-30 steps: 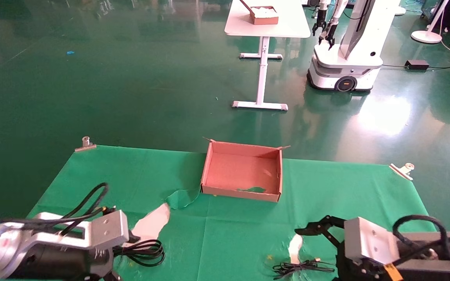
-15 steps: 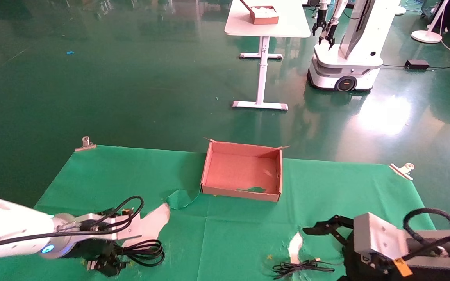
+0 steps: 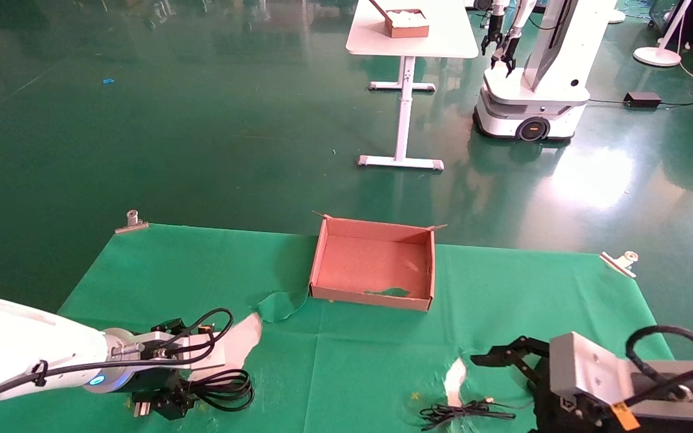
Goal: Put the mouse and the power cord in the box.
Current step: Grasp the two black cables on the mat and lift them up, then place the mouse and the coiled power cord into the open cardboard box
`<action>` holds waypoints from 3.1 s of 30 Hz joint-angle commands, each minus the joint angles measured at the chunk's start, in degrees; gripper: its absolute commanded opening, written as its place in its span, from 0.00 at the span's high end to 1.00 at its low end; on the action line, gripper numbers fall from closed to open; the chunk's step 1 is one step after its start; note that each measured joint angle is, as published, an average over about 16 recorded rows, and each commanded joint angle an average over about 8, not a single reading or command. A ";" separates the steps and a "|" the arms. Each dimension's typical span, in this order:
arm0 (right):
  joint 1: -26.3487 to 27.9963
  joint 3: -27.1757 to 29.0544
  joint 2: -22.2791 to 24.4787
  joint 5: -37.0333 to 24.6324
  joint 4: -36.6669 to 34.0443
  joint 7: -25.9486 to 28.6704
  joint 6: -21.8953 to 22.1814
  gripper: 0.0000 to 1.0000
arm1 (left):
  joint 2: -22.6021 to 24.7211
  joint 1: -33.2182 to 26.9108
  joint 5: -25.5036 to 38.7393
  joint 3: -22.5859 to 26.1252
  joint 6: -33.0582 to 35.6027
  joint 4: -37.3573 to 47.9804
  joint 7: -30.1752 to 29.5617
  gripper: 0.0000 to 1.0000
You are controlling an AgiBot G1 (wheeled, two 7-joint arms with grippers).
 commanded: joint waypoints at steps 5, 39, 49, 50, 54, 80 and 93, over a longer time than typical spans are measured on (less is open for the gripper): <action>0.53 -1.73 -0.60 -5.16 0.37 -2.62 0.25 0.00 | 0.42 0.09 0.31 0.11 -0.33 0.84 -0.13 0.00; 13.25 -15.96 -24.71 -40.52 -22.28 -7.30 9.34 0.93 | 0.58 0.02 0.39 0.14 -0.47 1.24 -0.15 1.00; 13.07 -15.80 -24.43 -39.95 -21.90 -7.45 9.06 1.00 | 0.56 0.04 0.31 0.13 -0.42 1.20 -0.11 1.00; 13.06 -15.79 -24.41 -39.90 -21.87 -7.46 9.03 1.00 | 0.55 0.04 0.31 0.13 -0.41 1.19 -0.11 1.00; 13.02 -15.75 -24.37 -39.77 -21.80 -7.48 8.94 1.00 | 0.55 0.04 0.31 0.12 -0.41 1.18 -0.11 1.00; 12.95 -15.64 -24.23 -39.46 -21.62 -7.55 8.74 1.00 | 0.53 -0.04 0.33 0.03 -0.50 1.13 -0.12 1.00; 18.06 -9.83 -17.58 -33.47 -20.68 -6.55 7.98 1.00 | 0.33 -6.32 -7.63 -4.94 0.38 -3.64 -0.54 1.00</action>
